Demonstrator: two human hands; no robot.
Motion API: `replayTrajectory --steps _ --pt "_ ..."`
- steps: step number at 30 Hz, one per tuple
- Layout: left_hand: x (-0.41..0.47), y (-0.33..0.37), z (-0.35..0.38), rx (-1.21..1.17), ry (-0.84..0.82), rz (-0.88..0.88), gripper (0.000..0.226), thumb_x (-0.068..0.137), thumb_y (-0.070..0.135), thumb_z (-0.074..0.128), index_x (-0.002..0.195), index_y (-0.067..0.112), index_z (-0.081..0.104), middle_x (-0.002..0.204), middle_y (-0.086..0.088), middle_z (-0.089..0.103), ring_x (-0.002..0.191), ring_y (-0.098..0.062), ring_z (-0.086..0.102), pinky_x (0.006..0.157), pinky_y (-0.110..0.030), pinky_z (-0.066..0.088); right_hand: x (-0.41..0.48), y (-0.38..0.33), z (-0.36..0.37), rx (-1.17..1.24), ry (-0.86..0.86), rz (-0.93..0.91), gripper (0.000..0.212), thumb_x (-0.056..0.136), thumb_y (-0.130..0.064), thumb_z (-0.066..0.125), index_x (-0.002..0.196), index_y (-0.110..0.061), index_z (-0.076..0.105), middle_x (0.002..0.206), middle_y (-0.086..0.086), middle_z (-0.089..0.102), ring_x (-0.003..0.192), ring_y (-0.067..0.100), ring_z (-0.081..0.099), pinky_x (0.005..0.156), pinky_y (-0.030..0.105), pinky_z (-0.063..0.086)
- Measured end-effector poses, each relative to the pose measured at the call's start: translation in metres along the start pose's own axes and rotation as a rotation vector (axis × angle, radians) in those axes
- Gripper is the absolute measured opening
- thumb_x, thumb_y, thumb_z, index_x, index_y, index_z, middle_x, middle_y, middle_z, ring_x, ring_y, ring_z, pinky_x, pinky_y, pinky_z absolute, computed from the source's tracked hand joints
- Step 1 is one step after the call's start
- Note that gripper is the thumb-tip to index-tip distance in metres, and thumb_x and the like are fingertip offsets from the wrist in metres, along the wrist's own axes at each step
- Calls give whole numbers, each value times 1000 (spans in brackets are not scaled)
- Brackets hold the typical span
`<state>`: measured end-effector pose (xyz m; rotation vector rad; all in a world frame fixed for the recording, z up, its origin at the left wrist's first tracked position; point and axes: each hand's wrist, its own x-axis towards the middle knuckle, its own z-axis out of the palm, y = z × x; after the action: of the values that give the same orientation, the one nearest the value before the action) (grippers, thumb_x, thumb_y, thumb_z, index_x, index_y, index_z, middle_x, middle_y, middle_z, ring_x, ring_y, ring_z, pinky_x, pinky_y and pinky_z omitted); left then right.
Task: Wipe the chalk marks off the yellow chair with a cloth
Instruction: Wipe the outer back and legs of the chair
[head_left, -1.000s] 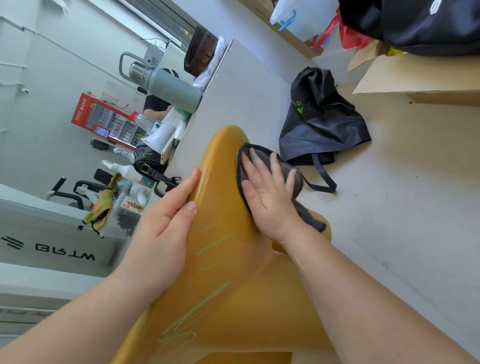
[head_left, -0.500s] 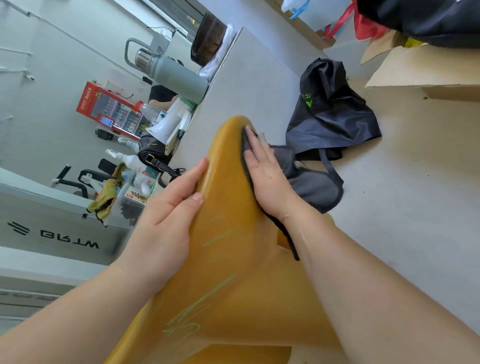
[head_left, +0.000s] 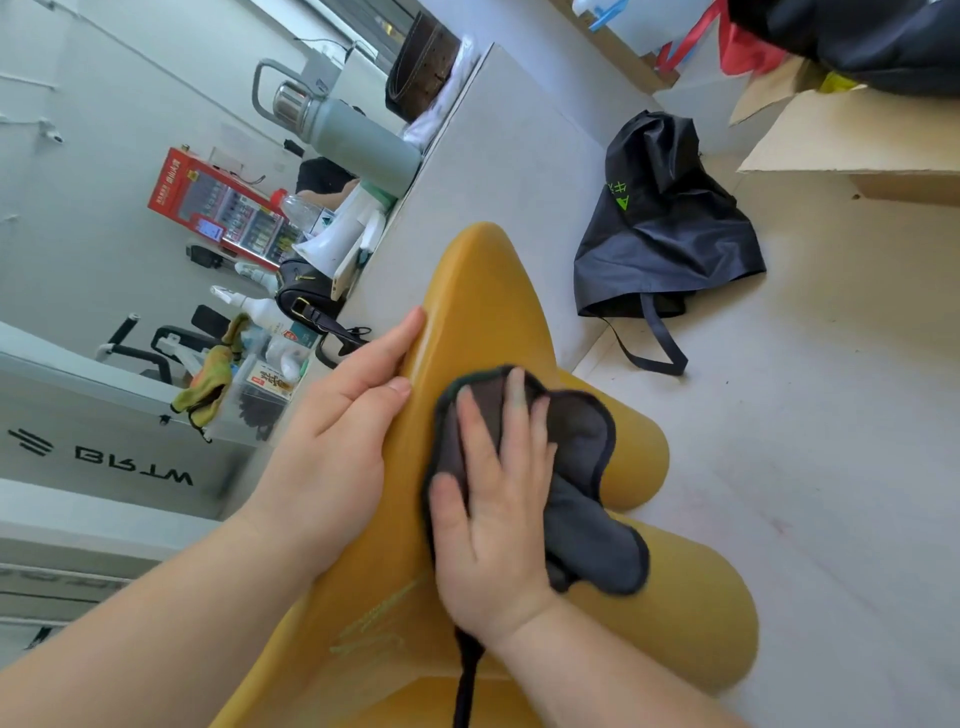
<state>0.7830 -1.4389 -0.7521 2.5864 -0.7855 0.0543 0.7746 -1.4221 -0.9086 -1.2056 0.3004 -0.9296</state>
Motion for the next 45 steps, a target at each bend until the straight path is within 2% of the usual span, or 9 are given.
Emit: replayTrajectory --steps 7,17,21,26,31,36,39,42,45 --pt "1 4 2 20 -16 -25 51 102 7 42 138 40 56 130 38 55 119 22 47 99 -3 37 104 9 -27 59 -111 200 70 86 -75 14 154 -57 18 171 -8 5 157 23 -2 123 61 2" --pt "-1 3 -1 104 -14 -4 49 104 13 42 140 46 52 130 44 47 120 28 38 100 -4 30 -45 -12 24 -33 69 164 55 103 -63 10 156 -54 -2 170 -2 -14 157 29 -13 122 64 8" --pt "-1 2 -1 116 -15 7 49 104 14 44 141 45 52 129 43 50 122 25 41 107 -11 32 16 -12 6 66 73 260 53 94 -67 12 145 -72 -1 171 -10 -8 157 25 -8 124 58 2" --pt "0 7 2 102 -18 4 51 103 9 42 141 41 53 123 43 51 120 26 41 99 1 34 116 8 -25 84 -83 327 65 87 -74 12 150 -62 18 171 -5 10 157 27 2 123 61 6" --pt "1 4 0 30 -25 2 51 101 2 41 142 31 54 128 36 54 120 23 45 99 0 34 51 -36 -3 15 1 298 55 98 -62 11 153 -61 11 170 -13 -2 157 25 -4 122 62 3" --pt "2 -1 -2 -50 -24 -21 56 100 0 35 135 35 61 128 24 64 123 10 53 112 -27 40 2 -65 12 -26 36 201 49 97 -66 -2 146 -70 -2 167 -23 -16 156 20 -15 120 64 -5" --pt "2 1 1 -85 -84 20 53 101 -2 34 135 29 60 125 23 67 123 7 56 104 -15 43 28 -59 7 -6 35 209 50 99 -61 10 148 -68 5 167 -23 -11 156 20 -12 119 66 -3" --pt "7 0 3 52 -38 58 45 103 10 45 144 30 52 129 34 56 121 23 46 99 -1 34 88 -20 -4 40 -5 314 56 98 -60 13 154 -58 13 170 -17 3 157 26 0 119 66 4" --pt "6 -4 0 297 -63 108 55 96 37 47 150 45 38 145 34 45 132 18 38 110 -17 33 110 39 -13 86 -103 354 67 96 -55 10 161 -38 16 171 -6 12 157 24 8 125 57 9"
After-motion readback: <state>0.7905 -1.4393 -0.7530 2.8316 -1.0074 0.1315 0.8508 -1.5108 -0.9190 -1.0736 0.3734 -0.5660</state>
